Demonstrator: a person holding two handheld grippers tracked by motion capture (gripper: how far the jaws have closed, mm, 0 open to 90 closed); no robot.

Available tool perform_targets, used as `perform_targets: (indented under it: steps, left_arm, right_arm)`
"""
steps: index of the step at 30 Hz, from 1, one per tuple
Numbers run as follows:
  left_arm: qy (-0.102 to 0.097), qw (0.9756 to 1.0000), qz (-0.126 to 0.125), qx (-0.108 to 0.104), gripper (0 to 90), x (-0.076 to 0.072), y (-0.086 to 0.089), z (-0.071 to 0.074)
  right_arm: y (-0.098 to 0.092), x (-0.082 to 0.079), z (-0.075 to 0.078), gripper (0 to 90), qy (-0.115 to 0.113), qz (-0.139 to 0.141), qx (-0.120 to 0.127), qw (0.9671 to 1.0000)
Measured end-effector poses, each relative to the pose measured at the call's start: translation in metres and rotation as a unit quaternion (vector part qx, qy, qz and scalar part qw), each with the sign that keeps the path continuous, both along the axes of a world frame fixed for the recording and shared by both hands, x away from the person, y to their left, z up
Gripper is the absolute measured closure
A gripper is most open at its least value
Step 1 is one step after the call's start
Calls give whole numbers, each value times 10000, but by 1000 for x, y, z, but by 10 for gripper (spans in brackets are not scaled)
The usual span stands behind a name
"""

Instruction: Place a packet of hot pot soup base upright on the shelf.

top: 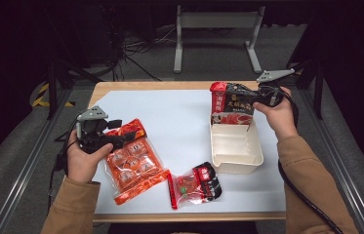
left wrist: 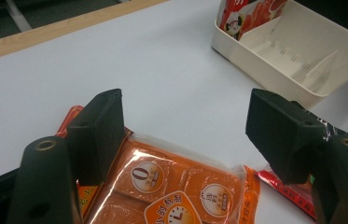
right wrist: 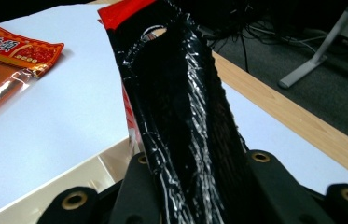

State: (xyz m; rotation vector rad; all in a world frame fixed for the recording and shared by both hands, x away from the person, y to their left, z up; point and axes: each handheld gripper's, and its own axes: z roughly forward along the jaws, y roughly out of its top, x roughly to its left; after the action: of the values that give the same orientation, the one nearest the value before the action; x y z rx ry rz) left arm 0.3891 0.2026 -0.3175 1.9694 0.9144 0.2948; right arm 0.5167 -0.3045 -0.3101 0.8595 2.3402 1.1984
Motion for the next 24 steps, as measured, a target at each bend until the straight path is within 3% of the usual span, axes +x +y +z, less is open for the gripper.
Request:
perform_targets:
  steps: [8, 15, 24]
  left_arm:
    - [22, 10000, 33, -14, 287, 1, 3, -2]
    - [31, 10000, 52, 2, 287, 2, 4, -2]
    - [35, 10000, 59, 23, 284, 3, 5, -3]
  right_arm:
    - [-3, 0, -2, 718, 46, -40, 45, 10000]
    - [-7, -3, -1, 451, 78, -323, 279, 9991]
    - [-13, -19, 6, 361, -15, -419, 251, 9988]
